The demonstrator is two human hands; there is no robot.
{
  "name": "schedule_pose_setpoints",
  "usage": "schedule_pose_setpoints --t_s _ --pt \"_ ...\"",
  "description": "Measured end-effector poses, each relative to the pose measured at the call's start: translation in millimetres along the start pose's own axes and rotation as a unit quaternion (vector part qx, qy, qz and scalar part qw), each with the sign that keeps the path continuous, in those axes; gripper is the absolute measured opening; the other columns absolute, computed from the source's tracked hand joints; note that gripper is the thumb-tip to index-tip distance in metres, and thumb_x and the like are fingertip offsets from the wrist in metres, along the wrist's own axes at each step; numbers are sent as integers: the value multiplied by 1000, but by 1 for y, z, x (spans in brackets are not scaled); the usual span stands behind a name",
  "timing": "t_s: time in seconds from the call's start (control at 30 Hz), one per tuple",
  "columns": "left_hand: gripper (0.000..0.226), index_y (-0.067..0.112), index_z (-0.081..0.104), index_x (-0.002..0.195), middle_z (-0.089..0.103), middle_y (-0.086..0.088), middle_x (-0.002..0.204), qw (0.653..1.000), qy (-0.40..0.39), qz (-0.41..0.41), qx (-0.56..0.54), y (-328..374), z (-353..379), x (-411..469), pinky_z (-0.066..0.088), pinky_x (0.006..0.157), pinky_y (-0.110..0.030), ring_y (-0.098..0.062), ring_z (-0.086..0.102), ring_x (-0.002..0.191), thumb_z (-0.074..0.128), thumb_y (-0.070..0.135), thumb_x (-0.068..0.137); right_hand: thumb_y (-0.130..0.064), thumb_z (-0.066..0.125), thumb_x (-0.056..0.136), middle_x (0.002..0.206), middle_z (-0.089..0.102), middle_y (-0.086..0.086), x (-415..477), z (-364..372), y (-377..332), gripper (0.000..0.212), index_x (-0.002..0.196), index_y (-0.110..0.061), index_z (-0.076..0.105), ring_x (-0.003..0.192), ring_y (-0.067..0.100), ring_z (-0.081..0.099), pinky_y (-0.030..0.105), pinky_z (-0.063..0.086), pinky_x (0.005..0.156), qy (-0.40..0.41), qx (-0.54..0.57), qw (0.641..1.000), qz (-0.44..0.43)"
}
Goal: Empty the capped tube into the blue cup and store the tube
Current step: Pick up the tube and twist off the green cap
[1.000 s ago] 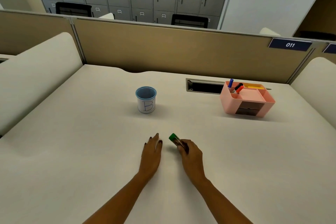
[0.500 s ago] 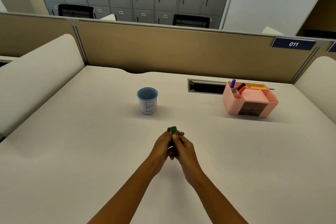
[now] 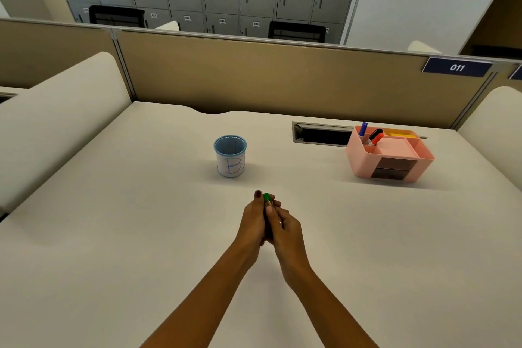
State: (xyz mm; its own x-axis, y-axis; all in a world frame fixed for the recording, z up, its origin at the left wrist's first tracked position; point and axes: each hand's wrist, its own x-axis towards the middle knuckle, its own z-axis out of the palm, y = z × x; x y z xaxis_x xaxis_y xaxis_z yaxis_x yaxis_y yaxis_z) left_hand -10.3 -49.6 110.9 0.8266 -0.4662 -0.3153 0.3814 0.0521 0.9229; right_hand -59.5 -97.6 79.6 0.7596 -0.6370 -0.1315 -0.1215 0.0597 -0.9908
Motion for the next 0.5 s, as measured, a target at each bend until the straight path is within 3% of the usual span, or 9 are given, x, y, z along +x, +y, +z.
schedule_pose_setpoints --t_s 0.07,0.17,0.23,0.33,0.5 --pt "43 20 62 83 66 0 84 1000 20 3 -18 1 4 0 50 65 -27 -18 64 81 29 44 97 -36 48 97 109 71 2 -1 1 -1 33 119 -17 64 102 16 67 15 54 78 6 -2 1000 -8" --pt "43 19 61 84 65 1 82 999 43 9 -28 1 6 0 45 60 -24 -13 62 75 29 45 96 -35 47 98 111 70 4 -3 4 -4 34 121 -15 63 104 18 67 24 56 86 7 -7 1000 -16" --pt "43 17 60 84 64 0 81 998 55 13 -27 1 6 0 47 62 -25 -14 62 75 30 45 96 -34 47 98 112 70 6 -4 6 -4 35 122 -14 62 104 19 66 25 56 87 10 -10 1000 -18" --pt "45 12 60 91 64 -3 83 997 68 21 -26 3 7 -1 49 71 -27 -17 62 79 30 45 96 -31 46 99 111 69 7 -3 9 -5 34 122 -12 62 104 20 66 16 52 80 17 -19 999 -19" --pt "40 19 58 87 64 -1 85 996 84 33 -20 1 6 -3 49 78 -29 -19 62 86 30 47 96 -26 47 99 101 68 2 -6 14 -7 22 109 -17 64 101 21 66 23 53 84 8 -25 1000 -18"
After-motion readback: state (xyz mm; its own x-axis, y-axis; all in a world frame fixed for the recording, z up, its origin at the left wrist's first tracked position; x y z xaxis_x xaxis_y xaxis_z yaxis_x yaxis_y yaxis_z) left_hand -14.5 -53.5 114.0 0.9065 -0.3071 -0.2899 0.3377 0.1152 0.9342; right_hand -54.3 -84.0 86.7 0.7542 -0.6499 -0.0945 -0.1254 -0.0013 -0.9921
